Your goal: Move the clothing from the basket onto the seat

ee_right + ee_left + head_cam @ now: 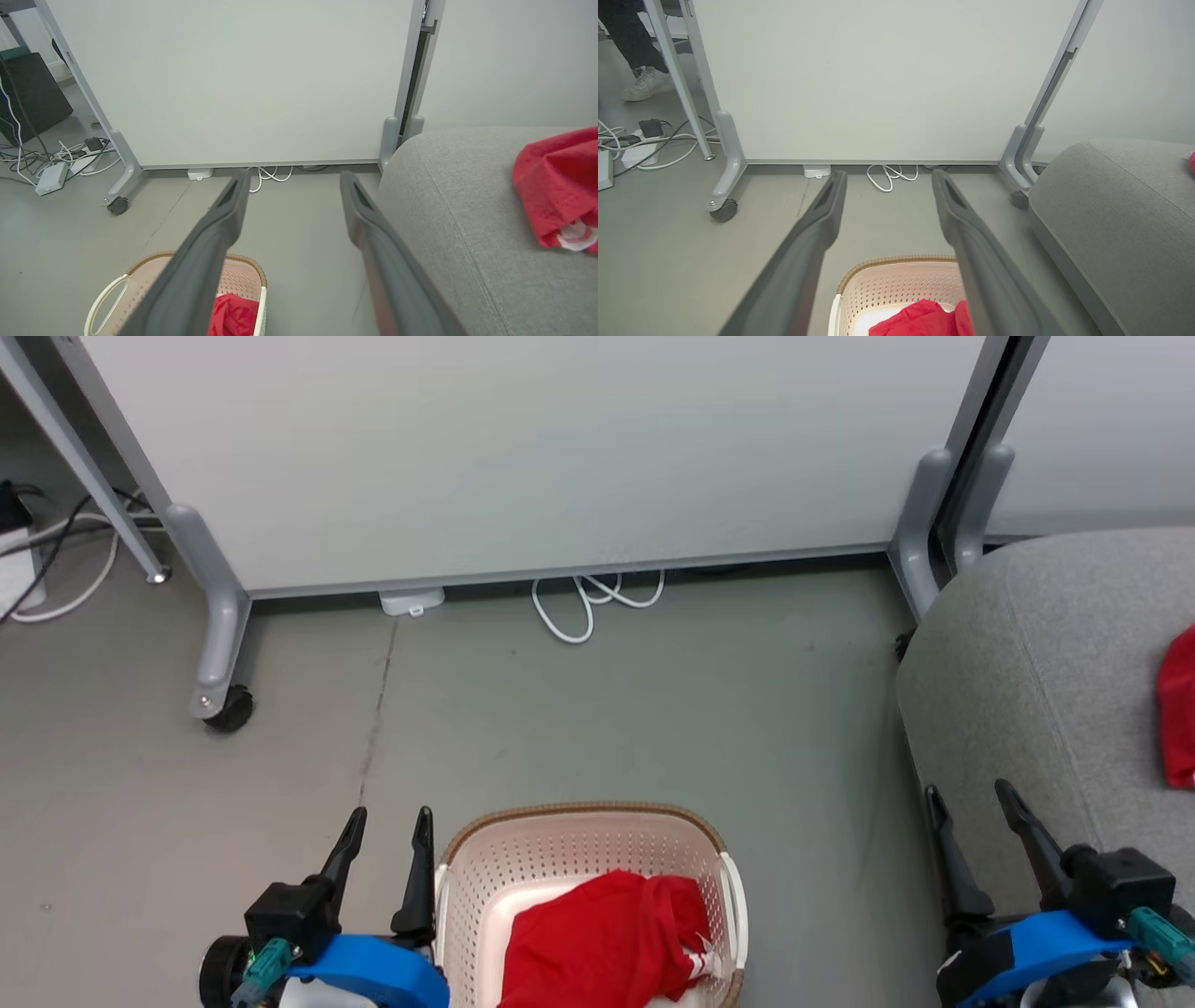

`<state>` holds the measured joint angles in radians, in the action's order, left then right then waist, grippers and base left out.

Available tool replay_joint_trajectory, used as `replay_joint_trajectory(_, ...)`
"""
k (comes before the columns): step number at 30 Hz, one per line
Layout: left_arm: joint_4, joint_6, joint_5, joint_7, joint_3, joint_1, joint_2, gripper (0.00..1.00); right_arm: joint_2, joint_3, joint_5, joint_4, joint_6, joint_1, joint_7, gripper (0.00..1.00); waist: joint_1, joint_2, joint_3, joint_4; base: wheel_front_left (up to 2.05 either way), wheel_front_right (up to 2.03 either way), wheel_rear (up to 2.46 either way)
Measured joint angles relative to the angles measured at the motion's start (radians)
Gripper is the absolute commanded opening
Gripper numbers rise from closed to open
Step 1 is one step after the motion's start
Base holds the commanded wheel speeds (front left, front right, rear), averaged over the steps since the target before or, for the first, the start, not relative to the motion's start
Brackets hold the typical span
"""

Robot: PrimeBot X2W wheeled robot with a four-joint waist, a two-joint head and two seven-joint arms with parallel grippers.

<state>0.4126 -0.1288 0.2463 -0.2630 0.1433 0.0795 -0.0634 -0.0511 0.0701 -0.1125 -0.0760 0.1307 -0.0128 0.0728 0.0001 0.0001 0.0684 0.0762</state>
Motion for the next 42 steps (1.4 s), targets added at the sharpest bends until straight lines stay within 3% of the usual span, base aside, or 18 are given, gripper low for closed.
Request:
replay_joint_trajectory(16, 0.062, 0.0, 0.017, 0.0, 0.116, 0.218, 0.01, 1.0, -0.004, -0.052, 0.02, 0.046, 0.0, 0.232, 0.011, 1.0, 0.0002, -0.0001, 0.319, -0.063, 0.0, 0.0, 0.0)
replay_joint_trajectory(27, 0.176, 0.0, 0.012, 0.0, 0.227, 0.395, -0.008, 1.0, -0.005, -0.095, 0.028, 0.051, 0.0, 0.348, 0.062, 1.0, 0.0001, -0.0001, 0.533, -0.142, 0.0, 0.0, 0.0)
replay_joint_trajectory(42, 0.357, 0.0, 0.031, 0.0, 0.318, 0.5, -0.042, 1.0, -0.001, -0.174, -0.004, 0.039, 0.0, 0.463, 0.133, 1.0, 0.0001, -0.0001, 0.74, -0.265, 0.0, 0.0, 0.0)
